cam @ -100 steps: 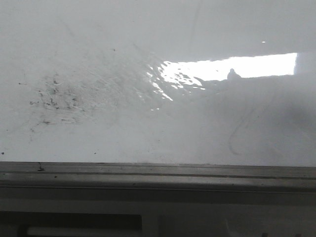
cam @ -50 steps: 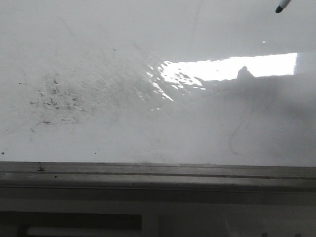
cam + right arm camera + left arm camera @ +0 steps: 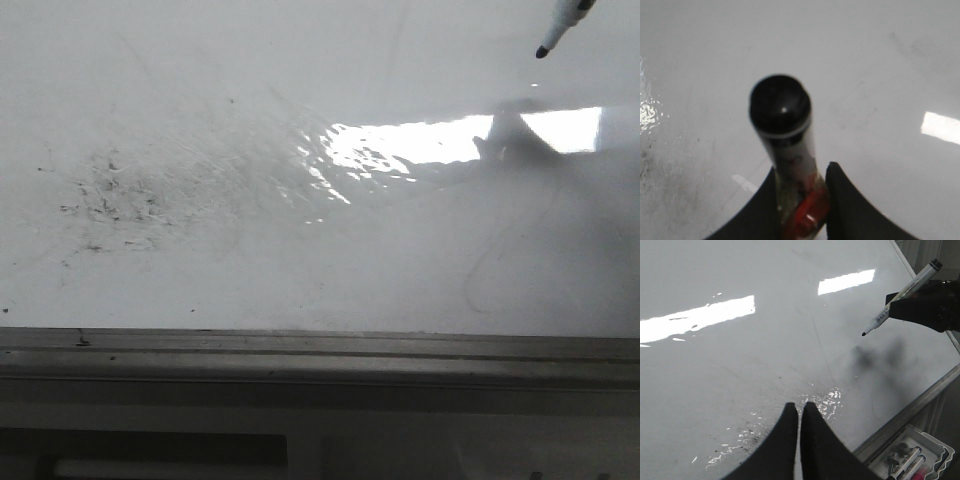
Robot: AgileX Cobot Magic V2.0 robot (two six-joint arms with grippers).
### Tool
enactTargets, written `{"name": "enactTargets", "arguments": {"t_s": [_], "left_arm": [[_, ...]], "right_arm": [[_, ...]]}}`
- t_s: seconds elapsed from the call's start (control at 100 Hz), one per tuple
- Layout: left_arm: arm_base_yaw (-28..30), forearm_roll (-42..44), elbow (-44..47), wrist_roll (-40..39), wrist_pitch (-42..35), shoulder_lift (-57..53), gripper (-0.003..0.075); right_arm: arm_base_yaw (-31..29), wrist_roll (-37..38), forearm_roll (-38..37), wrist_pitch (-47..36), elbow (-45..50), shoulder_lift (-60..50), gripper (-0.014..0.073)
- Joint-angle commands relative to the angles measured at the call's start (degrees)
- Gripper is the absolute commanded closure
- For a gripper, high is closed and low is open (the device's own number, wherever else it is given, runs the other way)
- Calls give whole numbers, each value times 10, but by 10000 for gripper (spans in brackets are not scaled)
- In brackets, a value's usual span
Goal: Write number 8 on whiteboard
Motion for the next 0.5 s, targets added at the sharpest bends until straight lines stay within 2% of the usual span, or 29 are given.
{"name": "enactTargets", "arguments": {"t_s": [0.0, 0.25, 0.49], "left_arm": [[1, -27, -15, -1, -16, 3, 741], [1, -32, -15, -1, -16, 3, 741], [1, -32, -15, -1, -16, 3, 741]], "right_arm": [[-11, -7, 6, -41, -17, 2, 637], [-46, -7, 31, -13, -16, 2, 637], [-47, -7, 51, -11, -12, 39, 637]]}}
